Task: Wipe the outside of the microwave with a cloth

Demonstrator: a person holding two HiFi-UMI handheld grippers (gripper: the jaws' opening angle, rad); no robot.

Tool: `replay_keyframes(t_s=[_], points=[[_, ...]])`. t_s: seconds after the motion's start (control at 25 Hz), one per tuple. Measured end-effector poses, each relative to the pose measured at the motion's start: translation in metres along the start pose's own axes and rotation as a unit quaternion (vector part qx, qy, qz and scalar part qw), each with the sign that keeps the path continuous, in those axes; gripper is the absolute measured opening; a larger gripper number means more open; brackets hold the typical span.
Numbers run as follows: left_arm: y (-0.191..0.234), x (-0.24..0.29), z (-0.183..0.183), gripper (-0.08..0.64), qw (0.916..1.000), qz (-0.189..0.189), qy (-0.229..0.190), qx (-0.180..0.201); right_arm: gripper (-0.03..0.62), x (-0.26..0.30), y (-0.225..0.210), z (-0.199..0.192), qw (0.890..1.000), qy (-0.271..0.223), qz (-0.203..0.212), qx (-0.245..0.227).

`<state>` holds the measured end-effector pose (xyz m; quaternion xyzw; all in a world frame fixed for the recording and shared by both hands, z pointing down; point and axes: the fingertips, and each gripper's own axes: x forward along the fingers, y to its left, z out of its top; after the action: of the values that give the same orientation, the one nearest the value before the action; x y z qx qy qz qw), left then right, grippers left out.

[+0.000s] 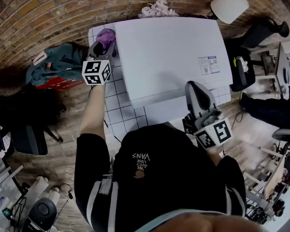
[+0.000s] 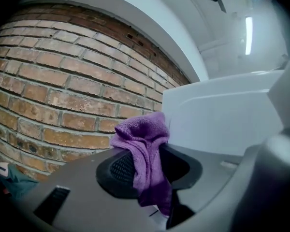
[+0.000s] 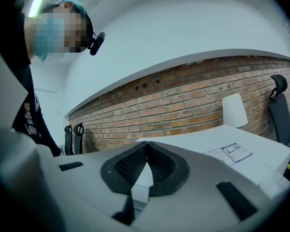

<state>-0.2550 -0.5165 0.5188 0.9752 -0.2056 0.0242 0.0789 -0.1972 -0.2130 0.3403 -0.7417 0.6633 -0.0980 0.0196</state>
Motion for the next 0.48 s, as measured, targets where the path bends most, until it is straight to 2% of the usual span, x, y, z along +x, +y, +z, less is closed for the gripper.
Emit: replay_keyframes(t_s=[0.24,0.48], points=[[-0.006,-0.013,0.0,0.133,0.9999,0.008,-0.009,-0.008,-0.003,-0.006,-0.002,0.001,1.0,-0.003,-0.006,0.004],[-0.034,-0.068,-0.004,0.133,0.9997,0.001,-0.023,-0.01,-0.003,-0.01,0.026,-0.007,1.0,-0.005,0.014,0.013]])
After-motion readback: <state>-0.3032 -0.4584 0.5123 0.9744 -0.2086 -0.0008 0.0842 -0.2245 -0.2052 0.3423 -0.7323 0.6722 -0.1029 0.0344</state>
